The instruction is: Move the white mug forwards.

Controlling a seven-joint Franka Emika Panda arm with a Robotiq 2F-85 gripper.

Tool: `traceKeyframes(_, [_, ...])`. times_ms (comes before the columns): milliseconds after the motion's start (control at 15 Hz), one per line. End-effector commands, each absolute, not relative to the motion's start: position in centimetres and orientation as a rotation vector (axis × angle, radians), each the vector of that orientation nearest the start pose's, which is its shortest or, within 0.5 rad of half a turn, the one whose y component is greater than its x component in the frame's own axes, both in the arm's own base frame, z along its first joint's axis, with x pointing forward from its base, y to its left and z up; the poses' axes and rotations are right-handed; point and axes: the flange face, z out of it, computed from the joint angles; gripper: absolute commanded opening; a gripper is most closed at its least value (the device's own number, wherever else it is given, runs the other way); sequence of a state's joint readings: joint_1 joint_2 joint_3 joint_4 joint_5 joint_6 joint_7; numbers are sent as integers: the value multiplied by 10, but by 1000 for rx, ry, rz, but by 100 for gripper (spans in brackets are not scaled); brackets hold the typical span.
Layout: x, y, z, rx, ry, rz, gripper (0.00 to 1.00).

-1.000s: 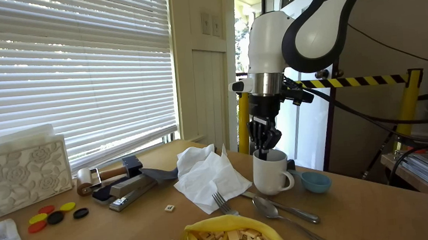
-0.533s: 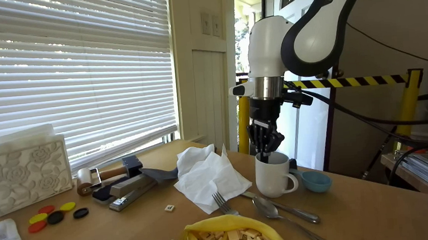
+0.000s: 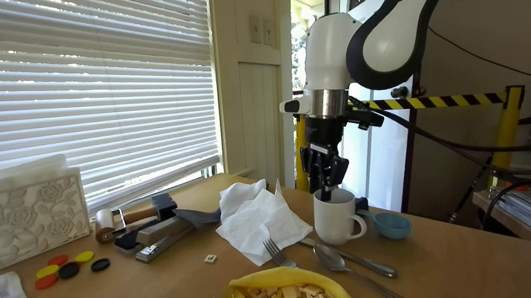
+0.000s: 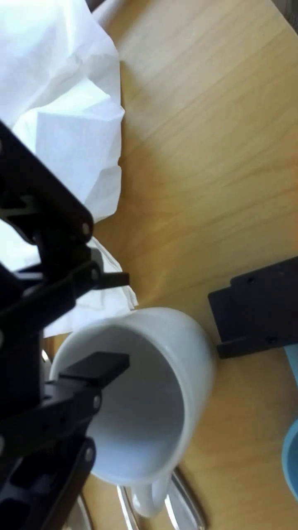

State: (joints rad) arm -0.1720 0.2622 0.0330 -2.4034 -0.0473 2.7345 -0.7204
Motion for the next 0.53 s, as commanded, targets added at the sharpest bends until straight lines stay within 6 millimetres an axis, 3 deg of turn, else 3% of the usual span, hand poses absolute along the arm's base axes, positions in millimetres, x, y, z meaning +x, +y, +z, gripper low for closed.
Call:
traceKeyframes(0, [495, -58, 253, -3077, -933, -117, 77])
traceKeyframes(200, [484, -46, 283, -3093, -697, -33, 97])
traceKeyframes(467, [457, -24, 320, -3086, -366, 18, 100])
